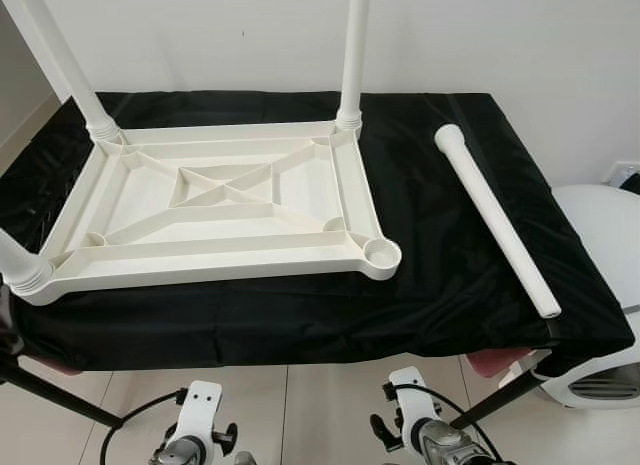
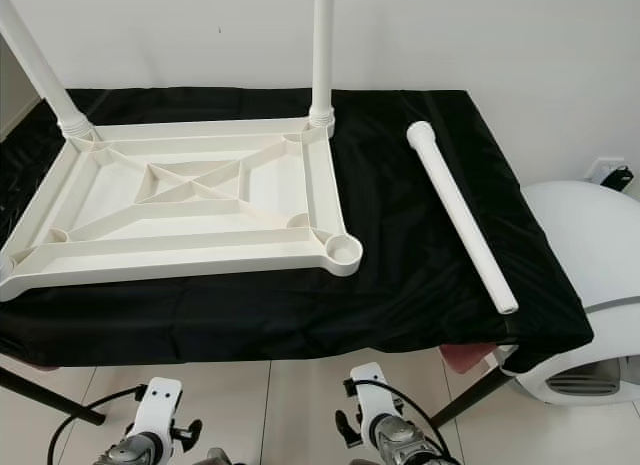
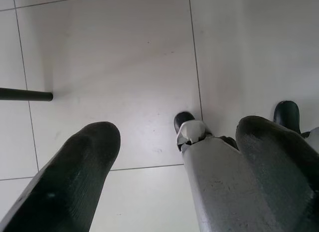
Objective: Building children table
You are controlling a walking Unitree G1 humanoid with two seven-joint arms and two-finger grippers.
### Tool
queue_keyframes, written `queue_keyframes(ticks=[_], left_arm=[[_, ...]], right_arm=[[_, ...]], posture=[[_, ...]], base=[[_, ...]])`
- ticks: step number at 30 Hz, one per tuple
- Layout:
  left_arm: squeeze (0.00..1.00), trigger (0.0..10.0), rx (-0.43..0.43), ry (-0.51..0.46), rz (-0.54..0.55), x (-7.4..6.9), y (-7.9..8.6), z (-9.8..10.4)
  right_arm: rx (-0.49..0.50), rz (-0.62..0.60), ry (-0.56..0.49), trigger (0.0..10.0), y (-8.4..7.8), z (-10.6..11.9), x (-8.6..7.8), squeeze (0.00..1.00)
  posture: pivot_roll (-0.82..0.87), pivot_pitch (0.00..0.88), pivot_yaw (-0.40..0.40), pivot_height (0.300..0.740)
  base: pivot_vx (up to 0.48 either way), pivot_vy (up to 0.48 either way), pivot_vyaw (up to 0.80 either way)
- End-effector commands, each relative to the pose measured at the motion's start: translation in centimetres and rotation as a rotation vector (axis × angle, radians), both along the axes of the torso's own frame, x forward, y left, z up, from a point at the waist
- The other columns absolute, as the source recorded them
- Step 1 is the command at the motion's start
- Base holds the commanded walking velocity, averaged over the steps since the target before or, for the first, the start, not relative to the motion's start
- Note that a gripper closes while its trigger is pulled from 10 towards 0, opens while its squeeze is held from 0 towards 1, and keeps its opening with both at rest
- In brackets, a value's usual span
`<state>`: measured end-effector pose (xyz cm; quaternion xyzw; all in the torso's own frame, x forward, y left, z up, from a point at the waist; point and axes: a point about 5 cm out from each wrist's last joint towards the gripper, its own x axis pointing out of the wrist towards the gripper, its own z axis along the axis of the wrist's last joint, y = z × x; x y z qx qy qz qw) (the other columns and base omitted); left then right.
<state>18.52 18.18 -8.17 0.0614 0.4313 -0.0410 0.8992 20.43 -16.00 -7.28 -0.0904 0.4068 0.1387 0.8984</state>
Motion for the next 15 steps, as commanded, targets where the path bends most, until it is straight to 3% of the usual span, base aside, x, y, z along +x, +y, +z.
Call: queue_keyframes(ticks=[1, 15], left_arm=[[0.0, 10.0, -0.056, 0.022, -0.034, -0.5, -0.1, -0.2], [0.0, 10.0, -0.061, -0.01, -0.042, 0.5, -0.3, 0.3]], right_arm=[[-0.002, 0.018, 0.003, 10.0, 0.2, 0.0, 0.0, 0.0], [0.009, 0.032, 0.006, 10.0, 0.9, -0.1, -0.1, 0.0]], posture=[[-0.04, 0.0, 0.042, 0.74], [0.01, 0.0, 0.047, 0.74]], base=[[0.0, 0.0, 0.0], [0.0, 0.0, 0.0]])
